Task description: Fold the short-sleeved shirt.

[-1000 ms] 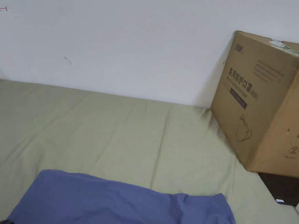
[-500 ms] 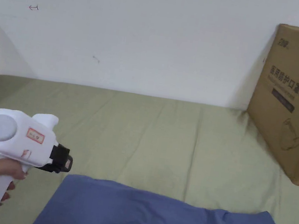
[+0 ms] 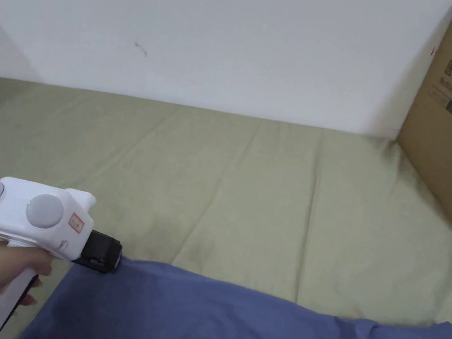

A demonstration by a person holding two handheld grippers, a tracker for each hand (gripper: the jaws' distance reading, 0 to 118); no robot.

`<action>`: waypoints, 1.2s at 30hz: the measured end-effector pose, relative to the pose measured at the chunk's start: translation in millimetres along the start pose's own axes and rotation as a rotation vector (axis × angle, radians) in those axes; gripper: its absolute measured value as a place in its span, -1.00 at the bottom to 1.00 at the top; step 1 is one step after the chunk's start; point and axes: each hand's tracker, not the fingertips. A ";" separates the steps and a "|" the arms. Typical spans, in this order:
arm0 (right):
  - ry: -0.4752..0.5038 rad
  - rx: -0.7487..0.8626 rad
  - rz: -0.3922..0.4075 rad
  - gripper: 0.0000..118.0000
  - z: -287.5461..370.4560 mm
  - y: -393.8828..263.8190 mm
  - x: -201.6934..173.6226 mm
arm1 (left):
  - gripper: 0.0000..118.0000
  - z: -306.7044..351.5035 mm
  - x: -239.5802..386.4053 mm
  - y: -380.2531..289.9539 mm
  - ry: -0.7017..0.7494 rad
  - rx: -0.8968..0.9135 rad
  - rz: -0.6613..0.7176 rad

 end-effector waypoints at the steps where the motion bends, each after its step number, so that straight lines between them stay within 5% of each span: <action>1: -0.001 -0.006 0.000 -0.99 -1.8 -1.3 0.2 | 0.98 -8.2 1.7 -0.7 -0.021 -0.025 -0.003; 4: 0.006 -0.025 -0.003 -0.99 -5.6 -4.3 -1.6 | 1.00 -22.2 15.3 -1.6 0.069 -0.065 -0.073; 15: 0.002 -0.052 0.023 -0.99 -4.3 -5.6 -3.3 | 0.99 -12.1 -8.8 0.7 -0.062 0.029 0.091; 17: -0.004 -0.058 0.022 -0.99 -7.4 -6.1 -1.8 | 0.97 -15.0 -1.8 -3.4 -0.014 0.020 0.029; 19: -0.008 -0.065 0.007 -0.99 -10.2 -6.6 -0.3 | 0.81 -14.8 13.4 -2.7 0.058 0.041 -0.048; 21: -0.009 -0.066 -0.013 -0.99 -12.8 -6.8 0.4 | 0.44 -6.3 23.9 -7.4 0.084 0.088 -0.048; 24: 0.016 -0.065 -0.013 -0.99 -20.7 -2.9 3.0 | 0.28 7.3 36.4 -18.4 0.062 0.138 -0.110; 27: 0.075 -0.036 -0.029 -0.99 -35.2 17.5 15.3 | -0.72 19.6 55.3 -25.9 0.060 0.136 -0.202; 28: 0.098 -0.025 -0.052 -0.99 -42.9 31.2 24.8 | -0.86 21.8 58.2 -27.8 0.076 0.134 -0.240; 34: -0.001 -0.145 -0.146 -0.99 -128.4 127.1 110.9 | -0.90 63.9 47.7 -26.5 -0.020 0.276 -0.142; 35: -0.036 -0.202 -0.116 -0.86 -147.8 137.5 124.9 | -0.90 75.1 45.5 -29.2 -0.054 0.320 -0.105; 36: -0.070 -0.250 -0.086 -0.44 -163.6 145.4 136.9 | -0.90 84.7 43.9 -32.5 -0.085 0.353 -0.075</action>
